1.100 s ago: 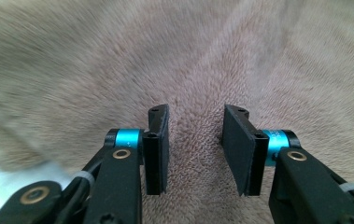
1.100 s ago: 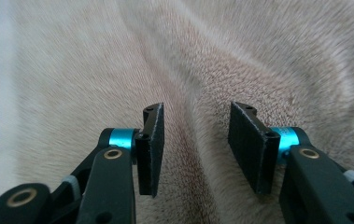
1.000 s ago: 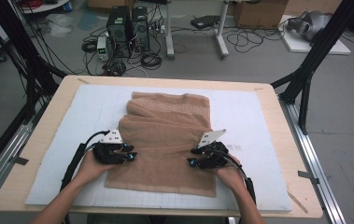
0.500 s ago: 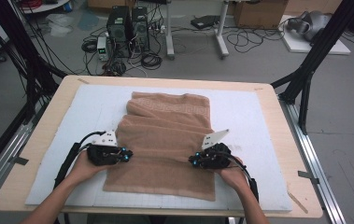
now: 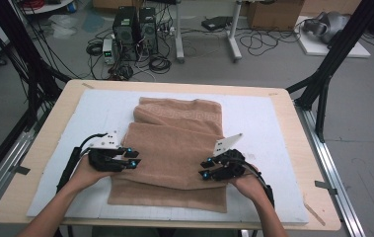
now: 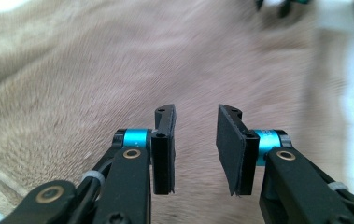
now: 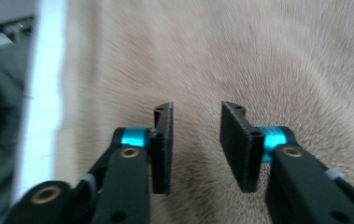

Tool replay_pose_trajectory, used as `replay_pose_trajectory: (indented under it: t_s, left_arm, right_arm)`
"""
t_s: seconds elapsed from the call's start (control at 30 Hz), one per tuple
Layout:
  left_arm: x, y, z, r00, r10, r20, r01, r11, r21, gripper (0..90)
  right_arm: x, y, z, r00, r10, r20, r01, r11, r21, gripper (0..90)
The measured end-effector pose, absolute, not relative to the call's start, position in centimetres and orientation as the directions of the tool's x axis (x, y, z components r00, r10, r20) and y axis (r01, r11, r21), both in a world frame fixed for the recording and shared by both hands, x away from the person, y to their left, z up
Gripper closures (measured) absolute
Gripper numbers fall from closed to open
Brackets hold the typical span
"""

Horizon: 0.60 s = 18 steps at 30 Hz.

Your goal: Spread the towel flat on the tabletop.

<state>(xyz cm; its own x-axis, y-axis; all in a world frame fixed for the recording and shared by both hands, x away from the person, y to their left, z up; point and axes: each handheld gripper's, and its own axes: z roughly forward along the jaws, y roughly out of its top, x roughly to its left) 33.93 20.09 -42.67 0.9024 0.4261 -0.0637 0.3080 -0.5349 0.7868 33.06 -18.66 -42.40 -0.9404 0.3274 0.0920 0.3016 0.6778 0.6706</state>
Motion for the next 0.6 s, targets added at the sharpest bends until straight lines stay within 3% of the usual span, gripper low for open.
replay_pose_trajectory:
  t_s: [0.07, 0.17, 0.2, 0.27, 0.3, 0.37, 0.6]
  left_arm:
    - [34.3, 19.7, -43.8, 0.898, 0.434, -0.067, 0.338, -0.585, 0.737, 66.4]
    - [34.0, 19.5, -44.2, 0.9, 0.434, -0.04, 0.319, -0.594, 0.739, 67.0]
    - [33.9, 19.5, -44.1, 0.903, 0.428, -0.026, 0.308, -0.605, 0.734, 68.8]
    - [33.7, 19.3, -44.1, 0.901, 0.434, -0.013, 0.303, -0.606, 0.735, 76.5]
    - [33.6, 19.1, -44.0, 0.902, 0.432, 0.013, 0.286, -0.619, 0.731, 80.7]
    - [33.6, 18.9, -43.7, 0.901, 0.431, 0.04, 0.272, -0.636, 0.722, 85.9]
    - [35.7, 18.6, -42.7, 0.84, 0.536, 0.086, 0.262, -0.539, 0.801, 86.9]
  right_arm:
    - [33.4, -18.2, -43.3, -0.937, 0.339, 0.09, 0.315, 0.701, 0.64, 60.9]
    - [33.3, -18.1, -43.5, -0.936, 0.347, 0.063, 0.303, 0.7, 0.647, 66.5]
    - [33.2, -18.1, -43.5, -0.936, 0.348, 0.047, 0.294, 0.704, 0.647, 69.2]
    - [33.1, -17.9, -43.4, -0.945, 0.322, 0.064, 0.286, 0.713, 0.64, 83.2]
    - [33.1, -17.8, -43.4, -0.949, 0.313, 0.049, 0.271, 0.72, 0.639, 84.8]
    - [33.0, -17.7, -43.0, -0.95, 0.309, 0.037, 0.261, 0.728, 0.634, 86.0]
    - [35.0, -19.3, -41.1, -0.896, 0.444, -0.03, 0.285, 0.625, 0.727, 85.5]
